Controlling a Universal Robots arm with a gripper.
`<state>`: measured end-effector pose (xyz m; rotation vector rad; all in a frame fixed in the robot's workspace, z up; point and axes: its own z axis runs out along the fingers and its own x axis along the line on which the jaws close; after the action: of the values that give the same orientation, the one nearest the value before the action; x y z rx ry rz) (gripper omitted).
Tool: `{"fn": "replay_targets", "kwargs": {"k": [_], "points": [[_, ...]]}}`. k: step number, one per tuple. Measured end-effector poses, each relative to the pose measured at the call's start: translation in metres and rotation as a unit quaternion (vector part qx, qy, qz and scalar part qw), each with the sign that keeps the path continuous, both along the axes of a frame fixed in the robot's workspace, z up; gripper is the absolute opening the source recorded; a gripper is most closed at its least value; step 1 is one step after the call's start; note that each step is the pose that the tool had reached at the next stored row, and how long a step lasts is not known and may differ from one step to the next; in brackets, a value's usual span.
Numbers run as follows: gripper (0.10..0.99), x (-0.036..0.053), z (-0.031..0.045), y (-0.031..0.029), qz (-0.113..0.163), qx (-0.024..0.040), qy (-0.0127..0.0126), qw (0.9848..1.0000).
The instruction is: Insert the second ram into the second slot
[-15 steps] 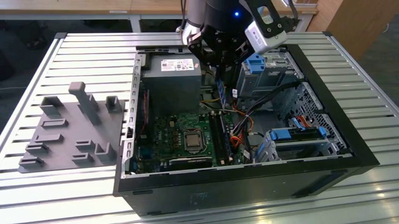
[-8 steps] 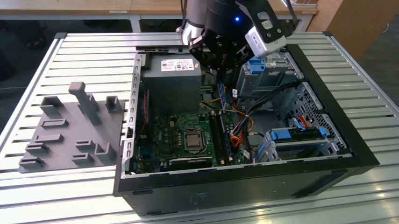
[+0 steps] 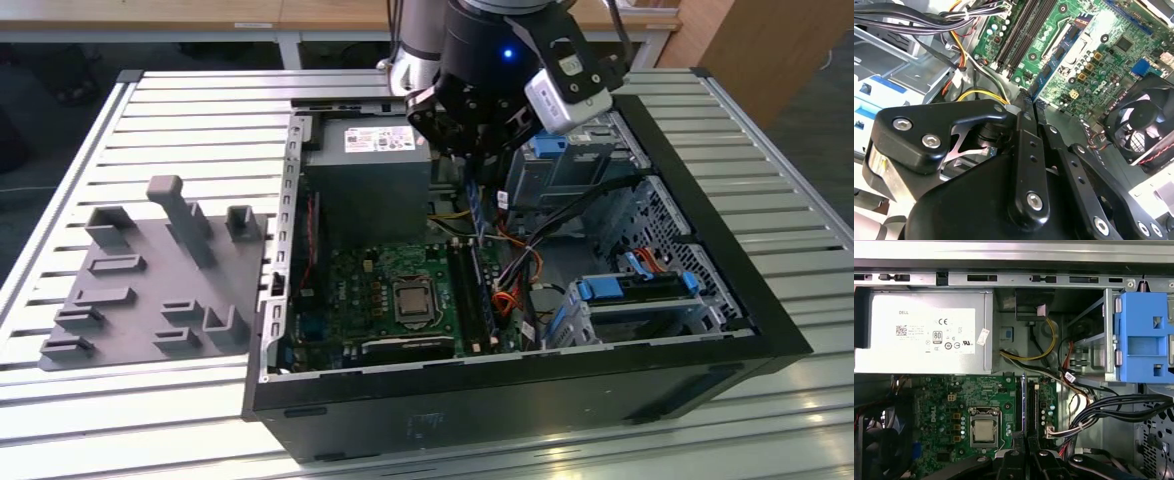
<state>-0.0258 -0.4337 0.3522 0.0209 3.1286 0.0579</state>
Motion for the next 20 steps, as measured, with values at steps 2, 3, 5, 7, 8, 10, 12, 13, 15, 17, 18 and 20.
{"fn": "replay_targets", "kwargs": {"k": [2,3,5,7,8,10,12,13,15,17,18,20], "points": [[0.137,0.0000,-0.0019,0.0000,0.000,-0.0003,0.0000,1.0000],[0.137,0.0000,-0.0028,0.0000,0.000,-0.0003,0.0000,1.0000],[0.137,0.0000,-0.0042,0.0000,0.000,-0.0007,0.0000,1.0000],[0.137,0.0000,-0.0049,0.0000,0.000,-0.0009,0.0000,1.0000],[0.137,0.0000,-0.0052,0.0000,0.000,-0.0009,0.0000,1.0000],[0.137,0.0000,-0.0056,0.0000,0.000,-0.0009,0.0000,1.0000],[0.137,0.0000,-0.0061,0.0000,0.000,-0.0009,0.0000,1.0000],[0.137,0.0000,-0.0063,0.0000,0.000,-0.0009,0.0000,1.0000],[0.137,0.0000,-0.0069,0.0000,0.000,-0.0008,0.0000,1.0000],[0.137,0.0000,-0.0076,0.0000,0.000,-0.0008,0.0000,1.0000],[0.137,0.0000,-0.0080,0.0000,0.000,-0.0008,0.0000,1.0000],[0.137,0.0000,-0.0093,0.0000,0.000,-0.0008,0.0000,1.0000]]}}
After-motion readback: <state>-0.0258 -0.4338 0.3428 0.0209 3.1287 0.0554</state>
